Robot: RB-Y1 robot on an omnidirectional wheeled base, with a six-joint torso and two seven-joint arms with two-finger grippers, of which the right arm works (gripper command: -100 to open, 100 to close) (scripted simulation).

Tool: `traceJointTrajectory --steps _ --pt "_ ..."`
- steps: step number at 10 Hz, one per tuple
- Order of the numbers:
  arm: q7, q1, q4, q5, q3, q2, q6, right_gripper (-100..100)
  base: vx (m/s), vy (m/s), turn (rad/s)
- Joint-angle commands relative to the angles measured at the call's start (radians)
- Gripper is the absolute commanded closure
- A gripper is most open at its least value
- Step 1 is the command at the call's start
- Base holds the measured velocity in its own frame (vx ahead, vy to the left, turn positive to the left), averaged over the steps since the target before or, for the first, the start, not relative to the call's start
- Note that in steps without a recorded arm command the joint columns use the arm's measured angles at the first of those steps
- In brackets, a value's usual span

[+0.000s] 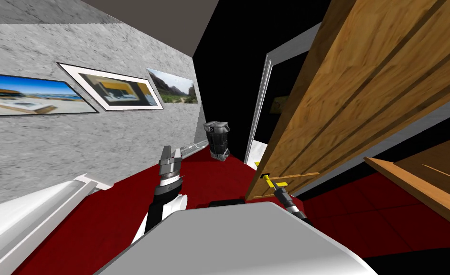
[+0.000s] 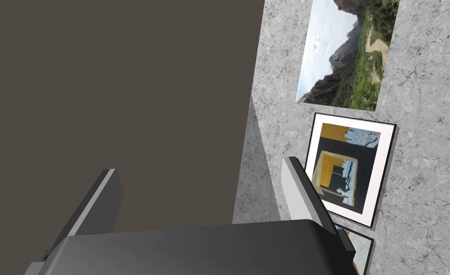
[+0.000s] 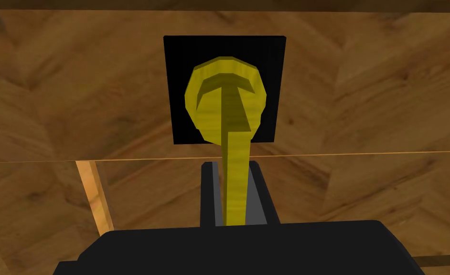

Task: Pull the door open

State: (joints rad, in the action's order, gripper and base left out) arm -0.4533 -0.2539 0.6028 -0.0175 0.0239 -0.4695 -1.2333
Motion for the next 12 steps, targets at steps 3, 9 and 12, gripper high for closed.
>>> traceJointTrajectory --steps 3,9,12 --pt "0.001 -0.02 -0.032 0.013 0.015 -0.004 -0.068 100 -0.058 -0.021 0.046" --pt "0.004 -0.053 -0.085 0.034 0.039 -0.01 -0.18 100 -0.059 -0.03 0.038" --pt "0.005 -0.069 -0.11 0.044 0.051 -0.013 -0.233 100 -0.076 -0.054 0.033"
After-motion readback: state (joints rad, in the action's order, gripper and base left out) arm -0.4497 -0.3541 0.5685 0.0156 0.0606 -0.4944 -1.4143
